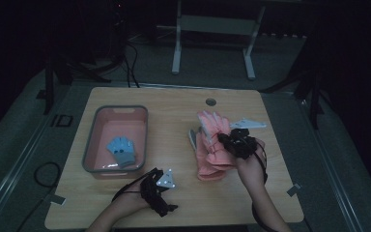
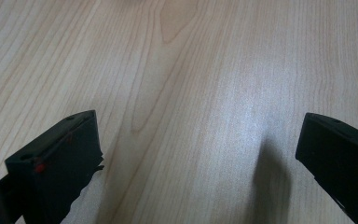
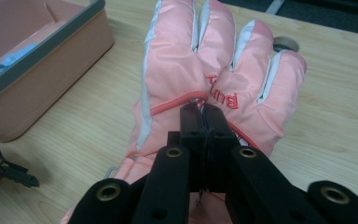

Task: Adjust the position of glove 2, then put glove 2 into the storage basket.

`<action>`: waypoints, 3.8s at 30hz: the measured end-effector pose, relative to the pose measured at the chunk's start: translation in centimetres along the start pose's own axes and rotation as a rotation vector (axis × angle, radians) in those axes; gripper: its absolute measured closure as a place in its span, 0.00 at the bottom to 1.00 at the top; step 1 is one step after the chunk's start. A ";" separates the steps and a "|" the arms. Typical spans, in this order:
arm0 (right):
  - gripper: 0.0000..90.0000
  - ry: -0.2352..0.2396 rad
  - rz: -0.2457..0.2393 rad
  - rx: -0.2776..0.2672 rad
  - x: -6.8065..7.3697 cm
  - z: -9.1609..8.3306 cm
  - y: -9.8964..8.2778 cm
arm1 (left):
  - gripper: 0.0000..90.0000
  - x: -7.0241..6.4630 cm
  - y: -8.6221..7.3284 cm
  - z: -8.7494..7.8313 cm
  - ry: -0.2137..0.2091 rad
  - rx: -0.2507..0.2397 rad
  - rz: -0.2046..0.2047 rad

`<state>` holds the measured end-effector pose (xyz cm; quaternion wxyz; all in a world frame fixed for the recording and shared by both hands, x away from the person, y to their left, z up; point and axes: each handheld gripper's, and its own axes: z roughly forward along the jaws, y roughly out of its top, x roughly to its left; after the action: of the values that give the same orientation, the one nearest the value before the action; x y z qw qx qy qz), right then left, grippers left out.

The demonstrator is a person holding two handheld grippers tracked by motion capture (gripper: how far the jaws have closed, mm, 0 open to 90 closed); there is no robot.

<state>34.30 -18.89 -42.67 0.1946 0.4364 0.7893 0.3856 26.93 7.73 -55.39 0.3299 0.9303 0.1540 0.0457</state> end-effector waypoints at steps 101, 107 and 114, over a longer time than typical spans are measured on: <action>0.40 0.231 -0.048 0.189 -6.3 7.3 -4.8 | 0.21 9.5 11.3 4.2 0.164 -0.056 -0.497; 0.39 0.297 0.127 0.284 -7.9 9.0 -5.9 | 0.21 10.2 10.7 5.6 0.069 -0.067 -0.560; 0.58 0.345 0.172 0.292 -7.9 9.4 -6.2 | 0.48 10.8 10.6 6.1 -0.054 -0.087 -0.587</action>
<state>41.32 -23.37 -53.64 -0.0416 0.4531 0.8182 0.3515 40.99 -0.31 -53.68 0.3724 0.8319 0.4055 -0.0699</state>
